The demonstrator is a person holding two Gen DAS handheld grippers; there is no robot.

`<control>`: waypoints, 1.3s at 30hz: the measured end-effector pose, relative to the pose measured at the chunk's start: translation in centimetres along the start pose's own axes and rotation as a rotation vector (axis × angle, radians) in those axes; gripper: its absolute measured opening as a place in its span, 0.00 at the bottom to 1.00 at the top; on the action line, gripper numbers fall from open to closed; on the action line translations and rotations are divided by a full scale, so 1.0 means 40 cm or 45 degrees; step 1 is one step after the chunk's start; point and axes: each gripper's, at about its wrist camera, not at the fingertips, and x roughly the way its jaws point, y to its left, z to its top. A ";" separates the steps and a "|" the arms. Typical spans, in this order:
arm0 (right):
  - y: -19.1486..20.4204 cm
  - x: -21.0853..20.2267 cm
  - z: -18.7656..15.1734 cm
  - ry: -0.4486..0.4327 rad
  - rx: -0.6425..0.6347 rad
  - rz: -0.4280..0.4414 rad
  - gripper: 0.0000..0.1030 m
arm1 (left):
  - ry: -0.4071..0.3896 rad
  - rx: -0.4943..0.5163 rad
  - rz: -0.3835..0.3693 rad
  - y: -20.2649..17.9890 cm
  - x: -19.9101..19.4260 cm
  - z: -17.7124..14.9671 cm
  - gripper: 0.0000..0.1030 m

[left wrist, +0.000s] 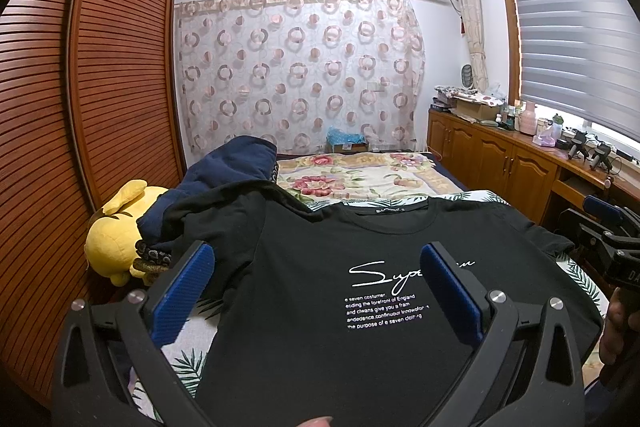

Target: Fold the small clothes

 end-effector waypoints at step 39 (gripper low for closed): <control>0.037 0.073 -0.038 0.117 -0.011 0.060 1.00 | 0.112 -0.047 0.022 0.116 0.086 -0.051 1.00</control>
